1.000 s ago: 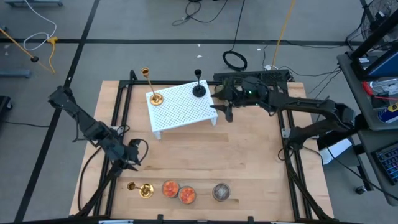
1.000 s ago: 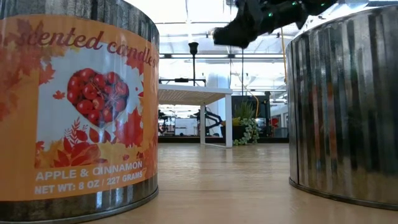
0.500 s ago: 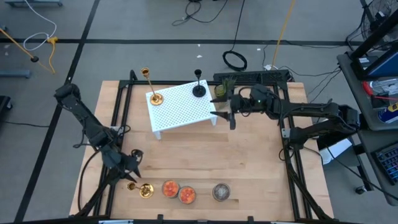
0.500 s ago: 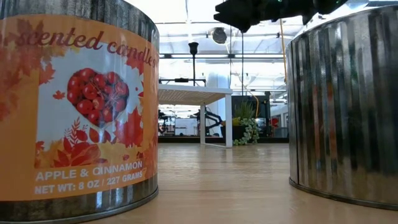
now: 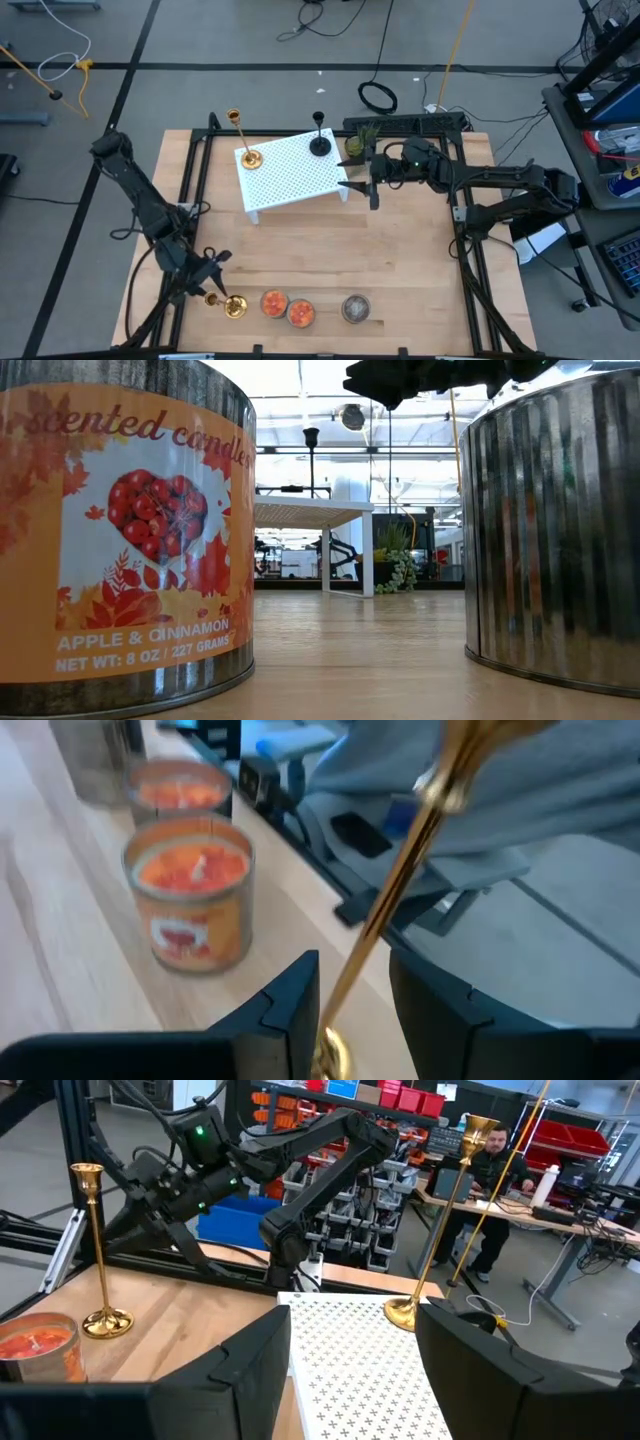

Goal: Pick & Place candle stick holders
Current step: Put the gold candle holder on the shelf

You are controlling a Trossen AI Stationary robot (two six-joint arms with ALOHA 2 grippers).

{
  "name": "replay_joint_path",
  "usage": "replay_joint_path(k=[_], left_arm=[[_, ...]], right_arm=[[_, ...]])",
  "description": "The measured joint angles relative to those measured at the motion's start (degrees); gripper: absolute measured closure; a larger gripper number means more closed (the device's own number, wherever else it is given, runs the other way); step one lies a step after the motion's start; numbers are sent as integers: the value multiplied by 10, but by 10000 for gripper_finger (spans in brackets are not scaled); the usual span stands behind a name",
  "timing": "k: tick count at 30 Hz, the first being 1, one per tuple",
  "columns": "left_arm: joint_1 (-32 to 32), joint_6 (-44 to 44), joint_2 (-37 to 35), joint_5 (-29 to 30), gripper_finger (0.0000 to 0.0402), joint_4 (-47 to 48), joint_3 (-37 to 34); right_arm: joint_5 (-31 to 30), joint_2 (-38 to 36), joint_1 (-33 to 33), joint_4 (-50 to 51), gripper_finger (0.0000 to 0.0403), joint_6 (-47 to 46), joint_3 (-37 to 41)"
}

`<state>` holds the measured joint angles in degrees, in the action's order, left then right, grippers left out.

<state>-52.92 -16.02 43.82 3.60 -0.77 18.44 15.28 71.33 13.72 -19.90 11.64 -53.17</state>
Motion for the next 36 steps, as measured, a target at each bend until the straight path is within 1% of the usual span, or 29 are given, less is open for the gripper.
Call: replay_joint_path(k=[6, 9, 15, 18, 22, 23, 25, 27, 29, 33, 36], left_arm=[[-6, 80, 36, 10, 273, -80, 0], [-6, 125, 54, 11, 273, -96, 0], [-6, 139, 80, 38, 276, -98, 0], [-6, 142, 89, 39, 303, -99, 0], [-6, 143, 95, 39, 373, -99, 0], [-6, 143, 95, 44, 383, -102, 0], [-6, 142, 95, 82, 384, -124, 0], [-2, 154, 95, 144, 378, -172, 0], [7, 169, 94, 179, 379, -218, 0], [37, 167, 94, 182, 386, -279, 3], [57, 155, 94, 200, 385, -242, 17]], right_arm=[[0, 0, 0, 0, 188, 0, 0], [0, 0, 0, 0, 188, 0, 0], [1, 0, 0, 0, 188, 0, 0], [1, 0, 0, 0, 188, 0, 0], [1, 0, 0, 0, 188, 0, 0], [1, 0, 0, 0, 188, 0, 0], [1, 0, 0, 0, 188, 0, 0], [1, 0, 0, 0, 188, 0, 0], [1, 0, 0, 0, 188, -9, 0], [1, 0, 0, 0, 188, -27, 0], [1, 0, 0, 0, 188, -30, 0]])
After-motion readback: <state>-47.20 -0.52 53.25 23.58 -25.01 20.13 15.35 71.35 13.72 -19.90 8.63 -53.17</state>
